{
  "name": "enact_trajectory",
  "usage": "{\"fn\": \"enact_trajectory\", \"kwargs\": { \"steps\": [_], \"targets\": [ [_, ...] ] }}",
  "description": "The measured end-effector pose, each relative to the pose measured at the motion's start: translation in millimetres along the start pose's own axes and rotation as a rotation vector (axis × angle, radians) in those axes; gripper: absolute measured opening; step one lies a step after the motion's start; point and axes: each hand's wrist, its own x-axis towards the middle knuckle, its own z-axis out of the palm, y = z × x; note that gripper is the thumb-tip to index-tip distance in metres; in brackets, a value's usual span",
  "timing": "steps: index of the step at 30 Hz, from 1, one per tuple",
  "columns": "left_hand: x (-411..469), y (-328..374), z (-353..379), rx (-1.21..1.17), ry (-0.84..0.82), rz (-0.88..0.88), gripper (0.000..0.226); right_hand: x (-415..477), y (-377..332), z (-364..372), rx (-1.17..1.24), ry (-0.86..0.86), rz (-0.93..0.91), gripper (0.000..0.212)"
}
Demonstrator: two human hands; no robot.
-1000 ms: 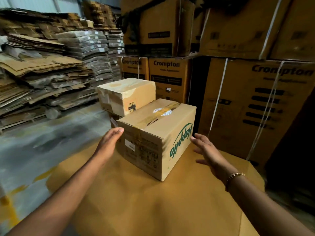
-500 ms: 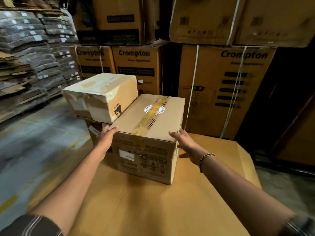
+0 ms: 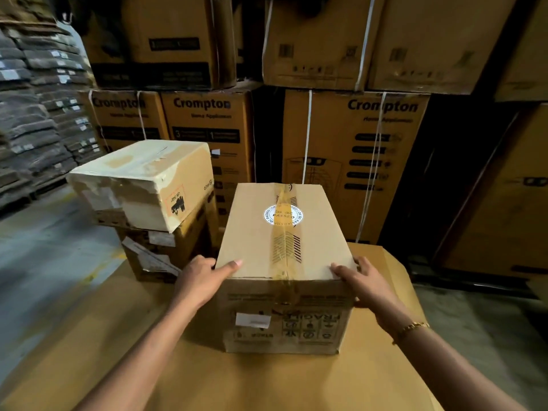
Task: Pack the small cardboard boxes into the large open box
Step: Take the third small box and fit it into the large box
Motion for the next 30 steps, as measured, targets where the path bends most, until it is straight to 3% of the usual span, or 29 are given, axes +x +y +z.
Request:
{"fn": "enact_trajectory", "kwargs": {
  "steps": [4, 7, 10, 13, 17, 20, 22, 25, 28, 30],
  "targets": [
    [-22, 12, 13, -0.104, -0.265, -0.089, 0.115, -22, 27, -53, -0.019, -0.046, 0.068, 0.051],
    [-16, 31, 24, -0.356, -0.345, -0.18, 0.134, -8, 20, -63, 0.06, -0.129, 0.207, 0.051],
    [-12, 48, 29, -0.569, -0.402, -0.225, 0.119, 7, 11, -57, 0.136, -0.107, 0.23, 0.06],
    [-18, 50, 33, -0.613, -0.349, -0.208, 0.098, 9, 17, -56, 0.14, -0.075, 0.113, 0.063],
    [-36, 47, 41, -0.597, -0.269, -0.103, 0.108, 1, 34, -64, 0.123, -0.015, -0.077, 0.065],
    [-49, 40, 53, -0.672, -0.177, -0.022, 0.1, -3, 45, -73, 0.142, 0.015, -0.247, 0.073],
    [-52, 34, 66, -0.602, -0.159, 0.012, 0.097, -3, 57, -81, 0.084, -0.006, -0.317, 0.08],
    [-56, 21, 93, -0.508, -0.181, -0.035, 0.084, -4, 85, -84, 0.001, -0.068, -0.305, 0.081],
    [-71, 9, 121, -0.484, -0.186, -0.141, 0.045, -9, 108, -82, -0.014, -0.086, -0.264, 0.078],
    [-81, 5, 135, -0.493, -0.169, -0.157, 0.039, -9, 119, -82, -0.015, -0.065, -0.229, 0.077]
  ]
}}
